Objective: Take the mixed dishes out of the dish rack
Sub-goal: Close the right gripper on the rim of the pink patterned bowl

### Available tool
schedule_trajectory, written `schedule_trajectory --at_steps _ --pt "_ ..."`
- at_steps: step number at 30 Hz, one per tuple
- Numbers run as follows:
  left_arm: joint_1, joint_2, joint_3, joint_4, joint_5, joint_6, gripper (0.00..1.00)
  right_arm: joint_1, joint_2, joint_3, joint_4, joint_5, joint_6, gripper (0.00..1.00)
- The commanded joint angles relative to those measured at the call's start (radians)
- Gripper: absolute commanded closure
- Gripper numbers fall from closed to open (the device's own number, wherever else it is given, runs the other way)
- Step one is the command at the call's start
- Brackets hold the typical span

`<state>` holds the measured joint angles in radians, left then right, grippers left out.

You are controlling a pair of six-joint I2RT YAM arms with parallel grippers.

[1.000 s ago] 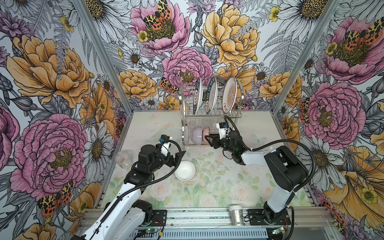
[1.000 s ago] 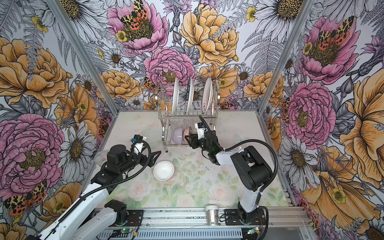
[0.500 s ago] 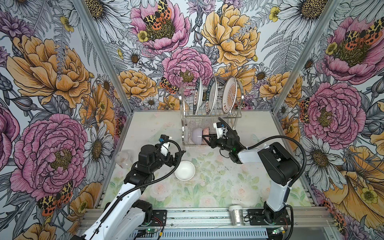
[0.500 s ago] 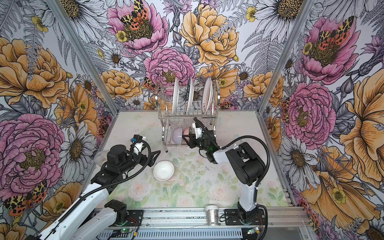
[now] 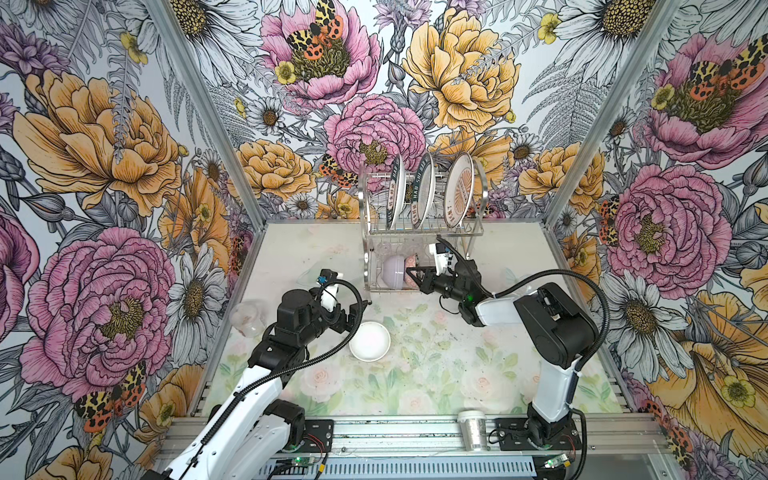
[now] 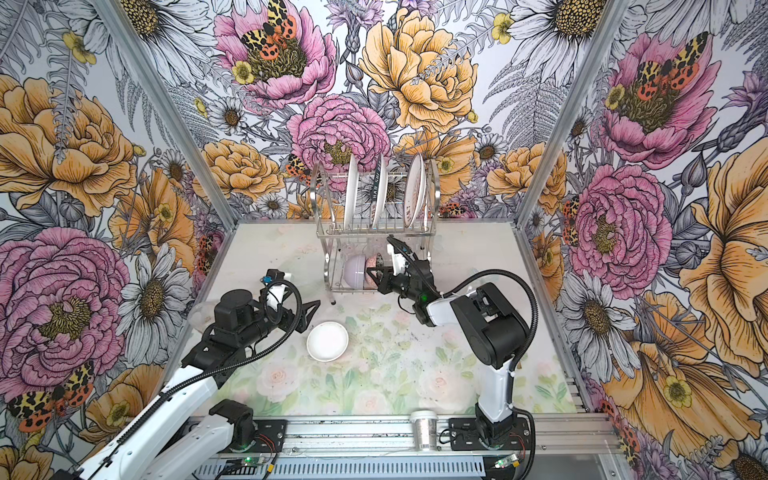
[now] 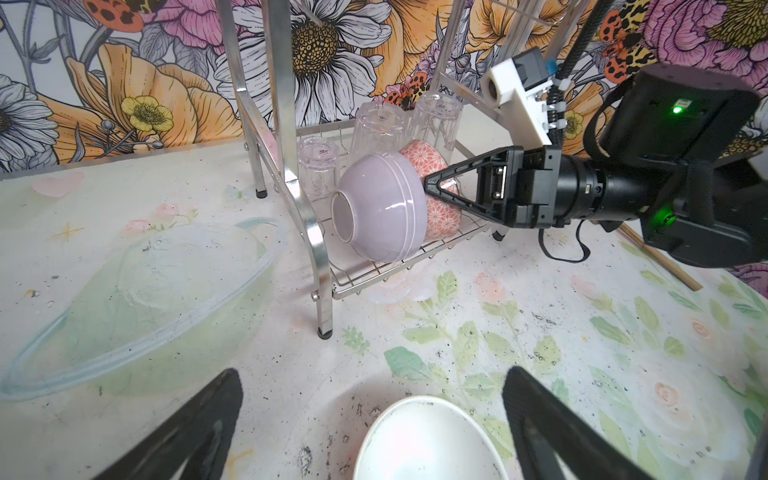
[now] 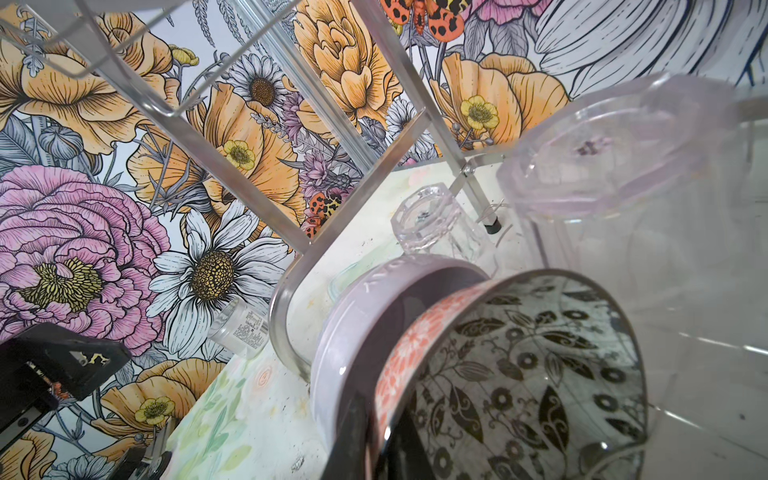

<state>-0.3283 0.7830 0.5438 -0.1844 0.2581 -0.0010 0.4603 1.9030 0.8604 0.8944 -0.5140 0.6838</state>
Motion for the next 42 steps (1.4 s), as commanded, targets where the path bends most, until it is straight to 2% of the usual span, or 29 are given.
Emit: schedule_trajectory --at_steps 1,18,27,42 --pt "-0.006 -0.014 -0.013 -0.019 -0.022 -0.001 0.01 -0.011 0.025 0.002 0.106 -0.022 0.039 0.90" --pt "-0.008 -0.002 -0.007 -0.007 -0.022 -0.005 0.01 -0.023 0.037 -0.004 0.206 -0.034 0.095 1.00" --pt "-0.006 -0.014 -0.013 -0.009 -0.014 -0.006 0.01 -0.026 0.062 -0.002 0.325 -0.030 0.168 1.00" --pt "-0.006 -0.031 -0.019 -0.021 -0.024 -0.005 0.01 -0.028 0.022 -0.021 0.335 0.010 0.159 1.00"
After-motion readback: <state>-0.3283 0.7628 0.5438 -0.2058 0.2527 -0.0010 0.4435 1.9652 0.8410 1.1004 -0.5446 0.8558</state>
